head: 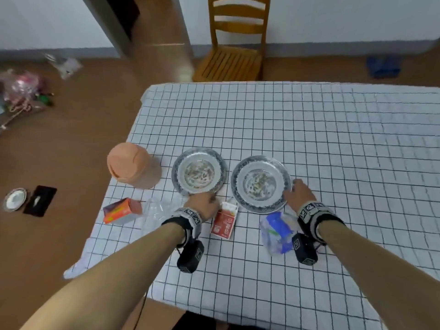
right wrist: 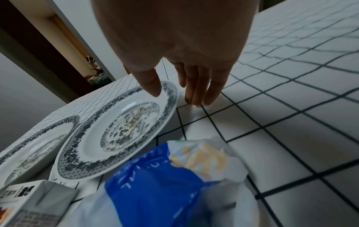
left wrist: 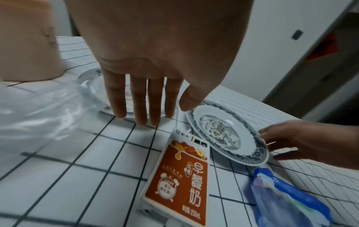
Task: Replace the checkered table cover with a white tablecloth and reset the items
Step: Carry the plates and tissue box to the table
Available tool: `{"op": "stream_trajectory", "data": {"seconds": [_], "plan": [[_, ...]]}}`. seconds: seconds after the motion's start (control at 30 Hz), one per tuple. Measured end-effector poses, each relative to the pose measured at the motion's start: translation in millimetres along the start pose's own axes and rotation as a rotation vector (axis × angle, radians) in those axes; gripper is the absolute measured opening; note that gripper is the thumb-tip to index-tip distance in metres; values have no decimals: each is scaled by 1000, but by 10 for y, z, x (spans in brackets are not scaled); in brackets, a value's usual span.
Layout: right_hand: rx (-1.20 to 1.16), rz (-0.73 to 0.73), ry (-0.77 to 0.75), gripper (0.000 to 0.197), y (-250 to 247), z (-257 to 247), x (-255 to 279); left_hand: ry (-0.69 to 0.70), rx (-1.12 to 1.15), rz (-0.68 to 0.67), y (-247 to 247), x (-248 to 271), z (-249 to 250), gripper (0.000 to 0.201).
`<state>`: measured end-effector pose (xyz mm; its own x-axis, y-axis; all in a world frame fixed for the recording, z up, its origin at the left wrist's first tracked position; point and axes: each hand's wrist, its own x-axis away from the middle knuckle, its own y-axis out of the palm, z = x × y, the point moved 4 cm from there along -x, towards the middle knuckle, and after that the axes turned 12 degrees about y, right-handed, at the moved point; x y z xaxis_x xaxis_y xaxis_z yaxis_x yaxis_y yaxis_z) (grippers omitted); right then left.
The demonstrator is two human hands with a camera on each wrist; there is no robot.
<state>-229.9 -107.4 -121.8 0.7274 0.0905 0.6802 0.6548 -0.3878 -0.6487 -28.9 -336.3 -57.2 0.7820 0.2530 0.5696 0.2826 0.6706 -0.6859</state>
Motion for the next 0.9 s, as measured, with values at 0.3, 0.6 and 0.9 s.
{"op": "stream_trajectory", "data": {"seconds": [0.3, 0.6, 0.9], "plan": [[-90, 28, -53, 28, 147, 72, -272, -170, 217, 252, 186, -137, -243, 54], [-153, 158, -11, 32, 157, 56, -426, -328, 198, 326, 317, -261, -468, 45], [-201, 149, 7, 35, 13, 32, -591, -538, 341, 415, 300, -203, -533, 34]]}}
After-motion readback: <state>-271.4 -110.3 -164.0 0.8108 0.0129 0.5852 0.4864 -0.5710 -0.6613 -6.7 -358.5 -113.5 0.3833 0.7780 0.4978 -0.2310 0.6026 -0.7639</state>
